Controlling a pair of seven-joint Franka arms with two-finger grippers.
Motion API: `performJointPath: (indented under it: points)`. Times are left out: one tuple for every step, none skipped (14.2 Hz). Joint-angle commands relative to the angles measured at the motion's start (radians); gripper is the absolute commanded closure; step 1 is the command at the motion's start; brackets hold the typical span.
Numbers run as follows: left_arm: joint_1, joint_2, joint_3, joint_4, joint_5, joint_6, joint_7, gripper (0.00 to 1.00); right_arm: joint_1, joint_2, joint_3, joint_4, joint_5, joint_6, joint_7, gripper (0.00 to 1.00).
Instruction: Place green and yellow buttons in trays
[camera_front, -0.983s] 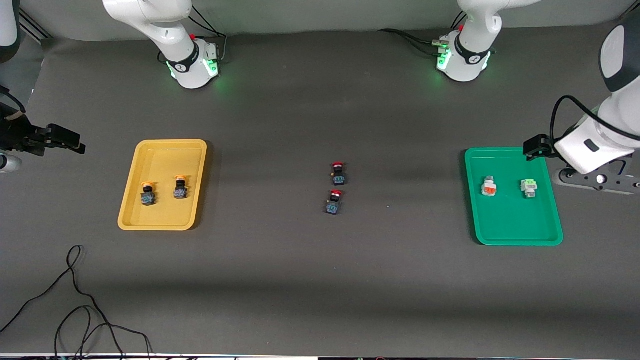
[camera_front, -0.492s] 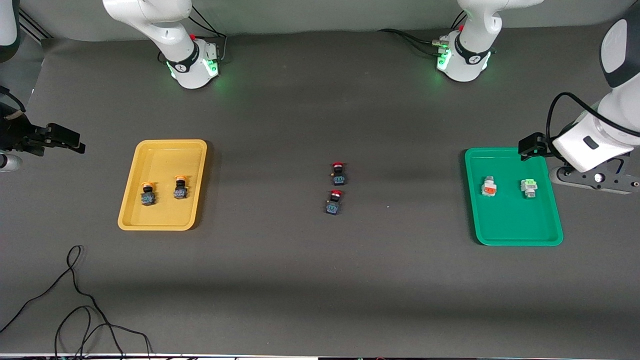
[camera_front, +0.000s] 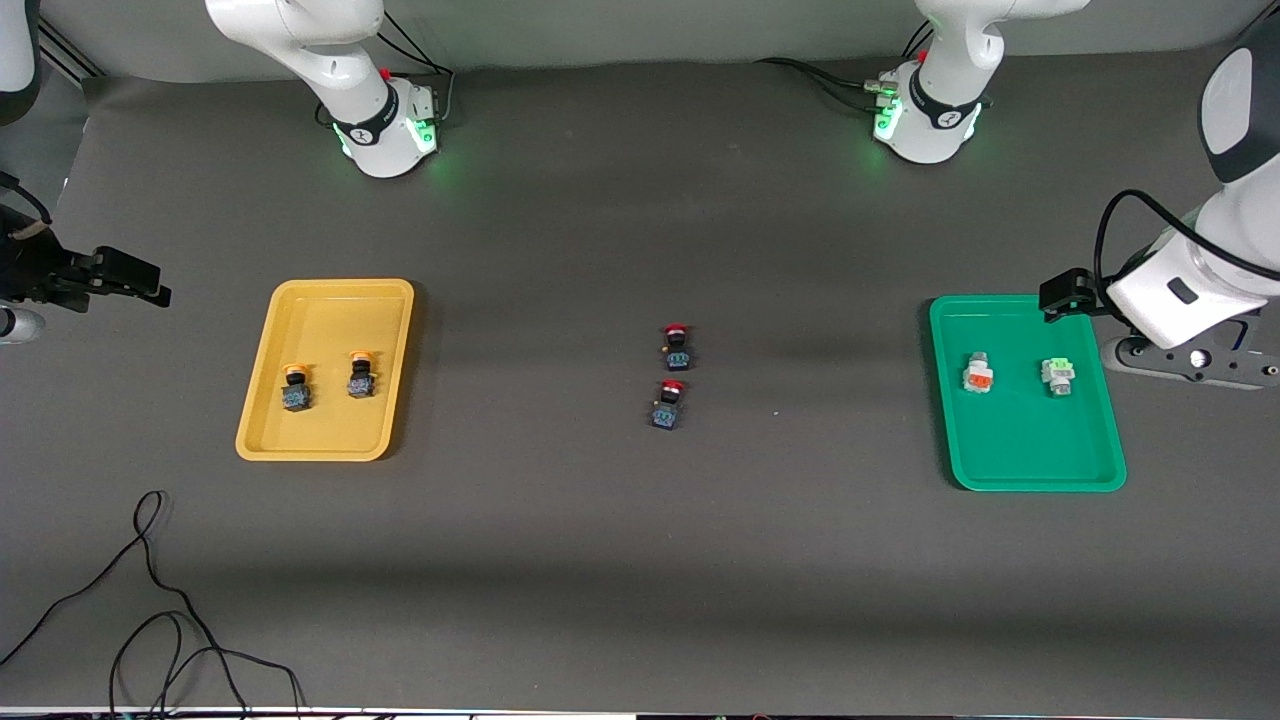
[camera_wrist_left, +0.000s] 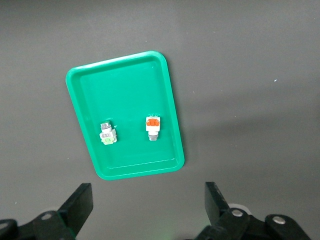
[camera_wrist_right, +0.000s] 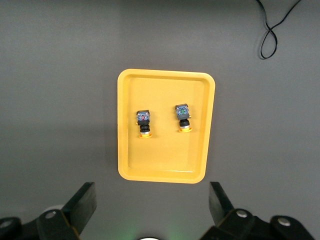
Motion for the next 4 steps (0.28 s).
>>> performJointPath:
  points:
    - [-0.012, -0.015, 0.015, -0.017, -0.009, 0.009, 0.003, 0.00, -0.001, -0.017, 0.005, -0.016, -0.017, 0.005, -0.008, 0.00]
    - [-0.012, -0.014, 0.015, -0.017, -0.009, 0.009, 0.003, 0.00, -0.001, -0.017, 0.005, -0.016, -0.017, 0.005, -0.008, 0.00]
    - [-0.010, -0.014, 0.015, -0.017, -0.011, 0.012, 0.003, 0.00, -0.001, -0.015, 0.005, -0.016, -0.016, 0.005, -0.008, 0.00]
    - [-0.012, -0.014, 0.015, -0.017, -0.011, 0.015, 0.004, 0.00, -0.001, -0.015, 0.005, -0.016, -0.014, 0.005, -0.008, 0.00]
